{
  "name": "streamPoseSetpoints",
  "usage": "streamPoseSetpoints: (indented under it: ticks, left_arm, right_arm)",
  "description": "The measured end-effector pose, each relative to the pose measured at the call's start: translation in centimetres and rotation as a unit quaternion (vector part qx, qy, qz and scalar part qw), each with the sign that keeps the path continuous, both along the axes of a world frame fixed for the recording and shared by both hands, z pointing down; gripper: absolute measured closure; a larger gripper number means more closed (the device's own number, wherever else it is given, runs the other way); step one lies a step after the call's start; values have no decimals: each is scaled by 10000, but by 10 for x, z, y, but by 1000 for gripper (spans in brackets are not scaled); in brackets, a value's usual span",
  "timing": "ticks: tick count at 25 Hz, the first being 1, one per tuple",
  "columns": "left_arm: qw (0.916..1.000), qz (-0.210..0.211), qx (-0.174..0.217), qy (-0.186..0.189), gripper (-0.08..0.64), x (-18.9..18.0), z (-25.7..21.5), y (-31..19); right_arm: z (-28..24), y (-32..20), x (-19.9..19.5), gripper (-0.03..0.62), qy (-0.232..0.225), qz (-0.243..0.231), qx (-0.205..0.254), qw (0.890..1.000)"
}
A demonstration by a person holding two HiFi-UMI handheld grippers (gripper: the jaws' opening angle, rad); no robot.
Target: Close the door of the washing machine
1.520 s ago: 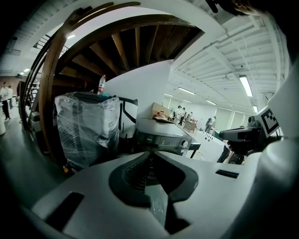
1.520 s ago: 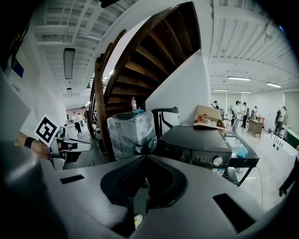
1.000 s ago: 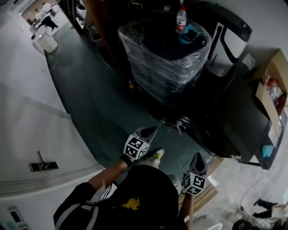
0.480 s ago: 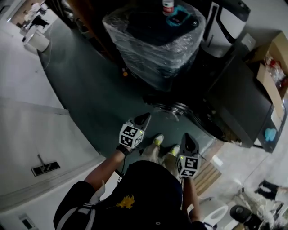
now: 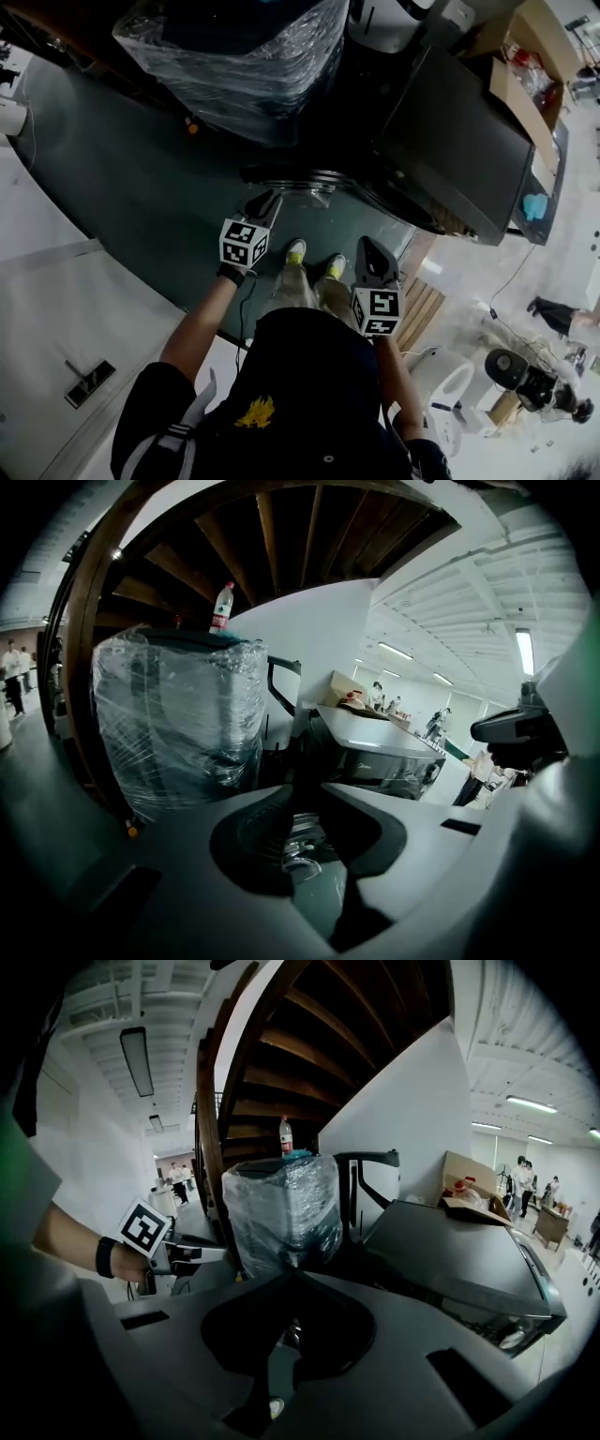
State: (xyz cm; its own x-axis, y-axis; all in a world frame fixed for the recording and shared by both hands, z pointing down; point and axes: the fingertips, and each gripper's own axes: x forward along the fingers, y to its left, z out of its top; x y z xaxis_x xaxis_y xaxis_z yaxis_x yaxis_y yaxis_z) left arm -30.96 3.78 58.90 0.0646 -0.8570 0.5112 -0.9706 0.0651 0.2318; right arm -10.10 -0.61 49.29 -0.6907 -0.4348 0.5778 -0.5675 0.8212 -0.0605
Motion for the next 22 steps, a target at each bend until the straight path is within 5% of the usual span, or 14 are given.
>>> streamPoseSetpoints:
  ticks: [4, 11, 22]
  left_arm:
    - [9992, 302, -256, -12, 351, -4, 41, -27]
    - [9898, 1154, -772, -304, 266, -9, 109, -64]
    - [9776, 1494, -1447, -316, 259, -14, 186, -104]
  right_arm:
    - [1, 0, 9, 568, 208, 35, 27, 9998]
    - [6, -1, 11, 568, 368, 327, -34, 9988]
    - [10, 1, -5, 568, 383, 283, -106, 9988]
